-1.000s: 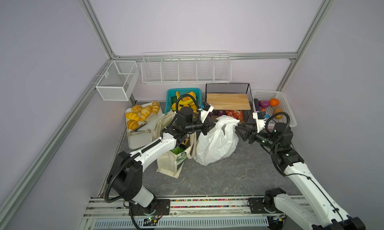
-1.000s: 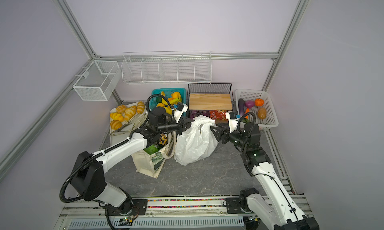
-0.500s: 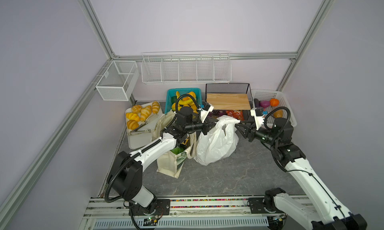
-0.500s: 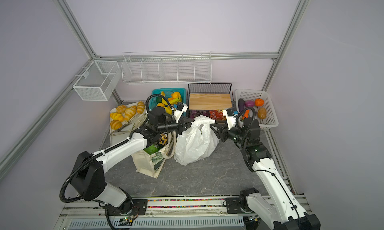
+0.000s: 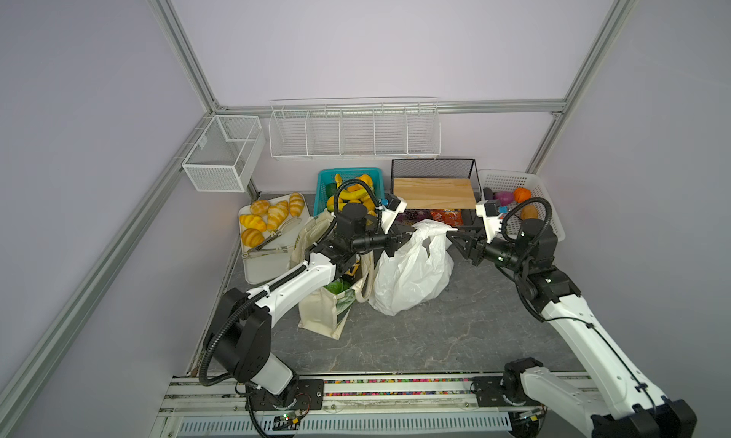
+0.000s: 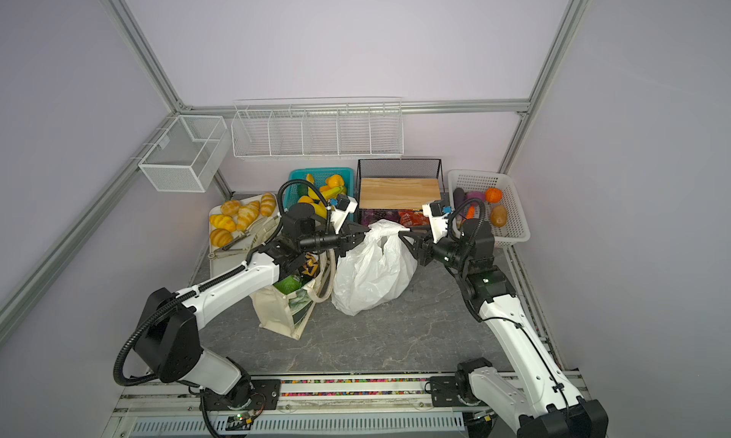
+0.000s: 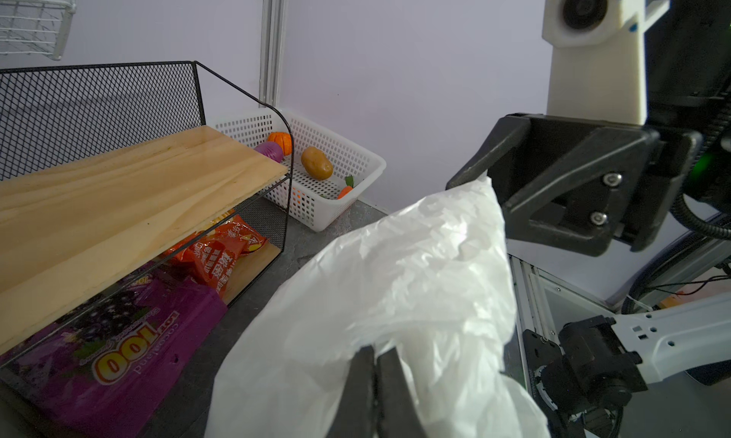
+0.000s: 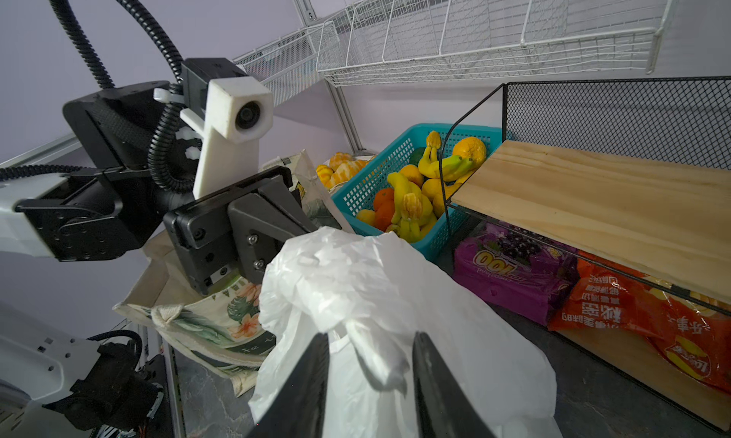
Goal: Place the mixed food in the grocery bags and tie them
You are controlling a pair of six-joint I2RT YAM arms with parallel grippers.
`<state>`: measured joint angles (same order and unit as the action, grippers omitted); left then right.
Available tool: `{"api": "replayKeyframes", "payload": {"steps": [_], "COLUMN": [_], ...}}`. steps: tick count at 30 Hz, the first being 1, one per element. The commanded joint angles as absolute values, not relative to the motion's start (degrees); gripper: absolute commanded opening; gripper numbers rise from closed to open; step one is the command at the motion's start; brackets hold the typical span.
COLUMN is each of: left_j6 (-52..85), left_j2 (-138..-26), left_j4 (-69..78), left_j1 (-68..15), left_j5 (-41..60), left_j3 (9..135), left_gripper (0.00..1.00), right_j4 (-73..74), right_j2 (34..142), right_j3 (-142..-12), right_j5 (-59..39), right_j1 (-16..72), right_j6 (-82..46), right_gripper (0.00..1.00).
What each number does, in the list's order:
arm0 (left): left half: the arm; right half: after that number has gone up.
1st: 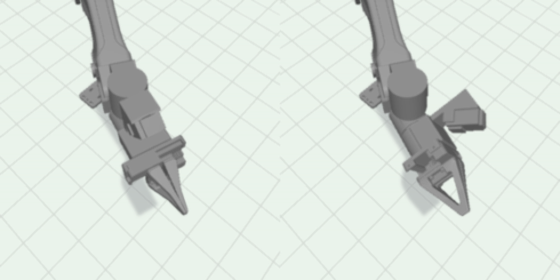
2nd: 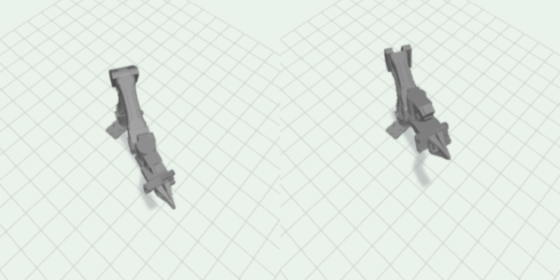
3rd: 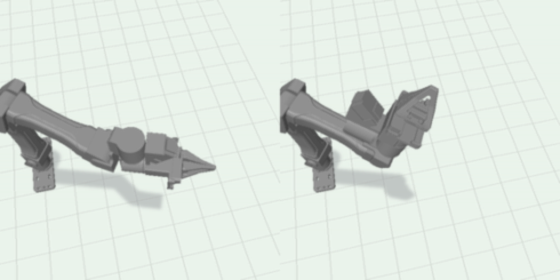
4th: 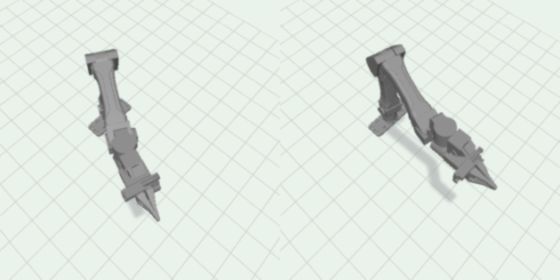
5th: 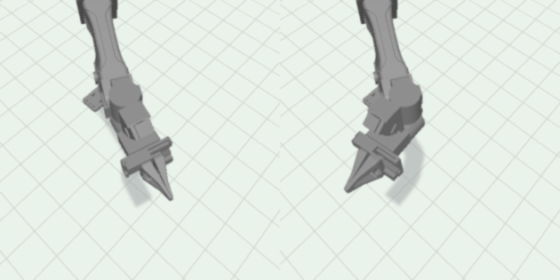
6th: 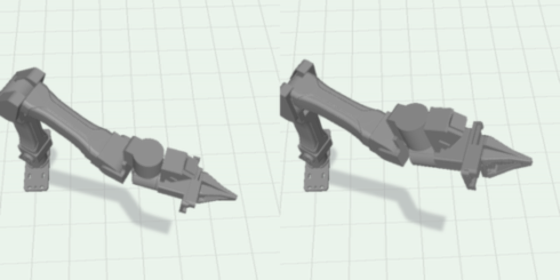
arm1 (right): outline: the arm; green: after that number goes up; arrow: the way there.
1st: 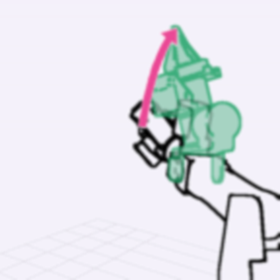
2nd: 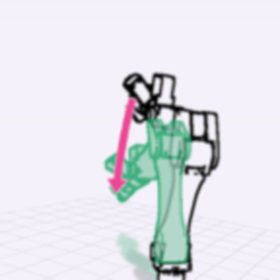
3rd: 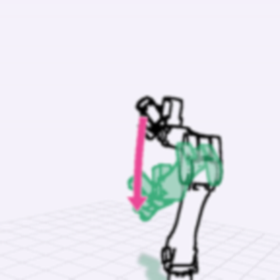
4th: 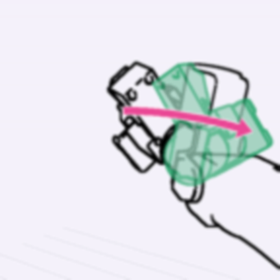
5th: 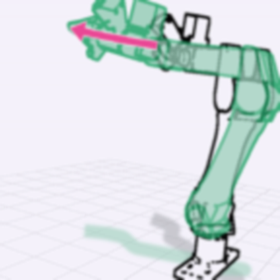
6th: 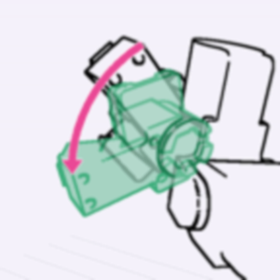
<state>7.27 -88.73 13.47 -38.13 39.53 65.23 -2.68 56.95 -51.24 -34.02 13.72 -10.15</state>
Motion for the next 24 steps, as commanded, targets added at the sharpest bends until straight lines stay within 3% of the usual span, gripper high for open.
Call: {"api": "replayKeyframes", "payload": {"steps": [1,15,24], "left_j6": [7.38,7.8,8.46], "left_j2": [-88.77,-87.57,-83.73], "left_j4": [14.69,15.07,13.87], "left_j1": [-37.88,-37.88,-37.92], "left_j5": [40.7,39.29,32.06], "left_j3": [65.24,64.64,63.63], "left_gripper": [0.0,0.0,0.0], "right_j4": [-1.69,-4.03,-15.3], "right_j2": [57.73,56.65,54.59], "right_j3": [-52.95,-52.04,-53.05], "right_j5": [-35.18,-33.47,-26.54], "right_j1": [14.15,14.43,14.42], "right_j6": [-8.77,-8.21,-8.69], "right_gripper": [0.38,0.07,0.06]}}
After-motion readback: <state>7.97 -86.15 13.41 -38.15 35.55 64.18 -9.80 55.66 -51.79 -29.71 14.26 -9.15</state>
